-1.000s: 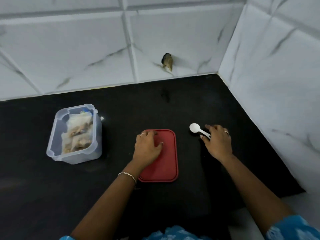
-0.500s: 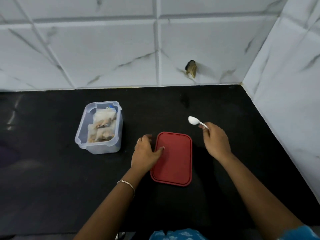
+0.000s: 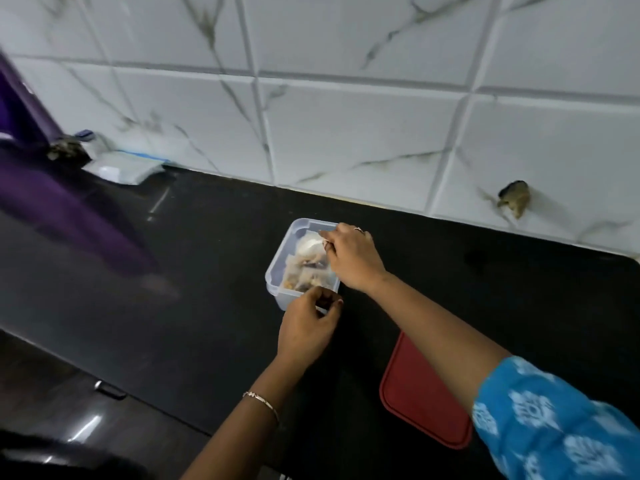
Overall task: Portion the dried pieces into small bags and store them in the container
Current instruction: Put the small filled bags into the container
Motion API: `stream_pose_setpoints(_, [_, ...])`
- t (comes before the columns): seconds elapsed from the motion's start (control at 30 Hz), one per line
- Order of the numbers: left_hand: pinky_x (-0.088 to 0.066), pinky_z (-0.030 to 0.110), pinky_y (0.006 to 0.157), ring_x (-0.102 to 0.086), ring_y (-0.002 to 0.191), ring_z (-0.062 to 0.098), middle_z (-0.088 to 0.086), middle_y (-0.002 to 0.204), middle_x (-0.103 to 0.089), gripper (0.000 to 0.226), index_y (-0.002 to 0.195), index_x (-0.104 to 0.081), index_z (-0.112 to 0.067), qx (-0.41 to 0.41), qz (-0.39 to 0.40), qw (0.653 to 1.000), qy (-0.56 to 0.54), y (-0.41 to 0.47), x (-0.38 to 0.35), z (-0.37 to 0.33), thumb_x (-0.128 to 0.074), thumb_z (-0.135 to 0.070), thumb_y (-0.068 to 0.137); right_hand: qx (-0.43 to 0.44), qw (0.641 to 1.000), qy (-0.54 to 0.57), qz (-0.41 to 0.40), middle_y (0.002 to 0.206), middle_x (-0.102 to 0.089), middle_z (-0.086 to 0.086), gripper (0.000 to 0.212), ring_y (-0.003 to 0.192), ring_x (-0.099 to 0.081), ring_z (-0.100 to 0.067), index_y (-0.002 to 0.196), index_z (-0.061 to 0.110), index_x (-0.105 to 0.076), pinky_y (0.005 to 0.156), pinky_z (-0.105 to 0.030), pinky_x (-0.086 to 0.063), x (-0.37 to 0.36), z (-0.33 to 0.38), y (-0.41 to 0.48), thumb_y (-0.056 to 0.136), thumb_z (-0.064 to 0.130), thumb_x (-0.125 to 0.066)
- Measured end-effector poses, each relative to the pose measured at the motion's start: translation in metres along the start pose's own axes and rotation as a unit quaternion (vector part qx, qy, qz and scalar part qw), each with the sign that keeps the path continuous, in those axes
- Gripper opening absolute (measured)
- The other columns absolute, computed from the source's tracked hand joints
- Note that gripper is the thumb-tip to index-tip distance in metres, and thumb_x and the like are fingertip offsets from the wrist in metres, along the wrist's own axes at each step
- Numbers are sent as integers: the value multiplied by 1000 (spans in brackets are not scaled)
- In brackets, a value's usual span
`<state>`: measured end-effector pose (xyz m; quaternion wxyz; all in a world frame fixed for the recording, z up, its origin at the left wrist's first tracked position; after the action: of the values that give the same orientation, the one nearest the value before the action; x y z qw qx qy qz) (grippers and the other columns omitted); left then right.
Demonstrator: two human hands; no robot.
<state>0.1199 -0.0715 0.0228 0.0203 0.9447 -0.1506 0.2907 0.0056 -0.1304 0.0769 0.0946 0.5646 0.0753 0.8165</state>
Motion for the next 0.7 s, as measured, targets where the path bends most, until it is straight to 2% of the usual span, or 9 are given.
stream_pose_setpoints(0.13, [-53,25,67,-64,70,0,-15,83,-67,2,91,-65,-29,14,-4,1000,-7,-5,1,11,-63,-28,90,-3,997,-76,15,122,-60,2,36,120,-48,-19,131,29,-56,103,-43,-23,-18,3,12,97,19,-48])
stream_pose_setpoints(0.27, [-44,13,64,-63,78,-2,-15,85,-68,5,90,-64,-32,23,15,1000,-10,-7,-6,20,-64,-27,89,5,993,-94,69,129,-59,5,35,129,-42,-17,130,32,-56,105,-46,-20,-30,-2,13,97,24,-50])
stream_pose_setpoints(0.37, [-46,14,68,-63,82,-2,-14,90,-68,7,95,-65,-31,30,25,999,-20,-7,-13,25,-64,-26,89,-18,999,-19,44,134,-56,9,36,134,-36,-13,131,32,-56,105,-45,-18,-18,-15,8,97,24,-50])
stream_pose_setpoints(0.5, [-46,13,74,-61,90,0,-11,102,-67,21,110,-62,-25,41,54,997,-39,-7,-31,26,-65,-26,90,-68,991,104,-54,130,-59,7,29,127,-45,-15,123,27,-62,104,-35,-28,16,-46,-25,95,23,-54])
stream_pose_setpoints(0.57, [-49,19,84,-60,98,4,-7,113,-64,31,119,-57,-21,50,90,994,-48,-9,-48,26,-66,-26,90,-118,974,174,-81,124,-62,5,27,120,-52,-15,119,23,-65,106,-32,-37,26,-72,-56,94,20,-58])
stream_pose_setpoints(0.63, [-49,28,93,-58,107,8,-3,125,-58,42,128,-53,-19,49,124,990,-38,-11,-66,24,-67,-27,89,-182,953,224,-97,119,-64,4,24,115,-56,-14,116,22,-66,103,-39,-44,32,-99,-92,92,19,-59])
stream_pose_setpoints(0.7, [-47,31,99,-54,116,12,1,134,-51,51,135,-47,-17,47,150,987,-20,-16,-86,20,-67,-27,89,-263,930,237,-103,123,-60,4,27,119,-53,-15,119,23,-63,103,-40,-43,33,-127,-135,93,20,-58])
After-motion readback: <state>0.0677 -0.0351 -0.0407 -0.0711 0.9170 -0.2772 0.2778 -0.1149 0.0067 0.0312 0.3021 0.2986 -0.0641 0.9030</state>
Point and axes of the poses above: each hand's wrist, its own y-axis towards the middle knuckle, its own x-axis out of the back of the hand, z = x × y, the point moved 10 cm from there along y, towards the middle knuckle
